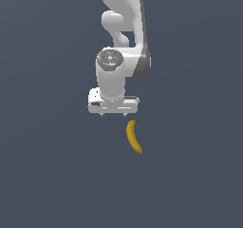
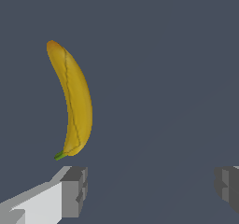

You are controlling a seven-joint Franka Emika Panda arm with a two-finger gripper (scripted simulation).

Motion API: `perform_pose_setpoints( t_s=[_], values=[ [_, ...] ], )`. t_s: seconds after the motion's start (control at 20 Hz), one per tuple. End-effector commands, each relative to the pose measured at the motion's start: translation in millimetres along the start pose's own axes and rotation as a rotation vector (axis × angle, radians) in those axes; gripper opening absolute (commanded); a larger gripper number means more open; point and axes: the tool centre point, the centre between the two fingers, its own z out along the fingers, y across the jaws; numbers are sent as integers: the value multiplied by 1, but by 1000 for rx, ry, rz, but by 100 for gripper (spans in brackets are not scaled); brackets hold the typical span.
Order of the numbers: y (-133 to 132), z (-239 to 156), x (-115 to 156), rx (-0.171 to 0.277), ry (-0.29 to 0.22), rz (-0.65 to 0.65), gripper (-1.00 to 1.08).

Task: Pick up the object and move it to a goal position.

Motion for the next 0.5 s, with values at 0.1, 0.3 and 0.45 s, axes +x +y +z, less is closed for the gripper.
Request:
perform_pose_setpoints(
  t_s=[0.1, 0.3, 0.45],
  values=[
    [1, 1, -1, -2, -5, -3, 100],
    [-1, 3, 1, -2, -3, -4, 100],
    [-10, 9, 6, -2, 5, -5, 100]
  ],
)
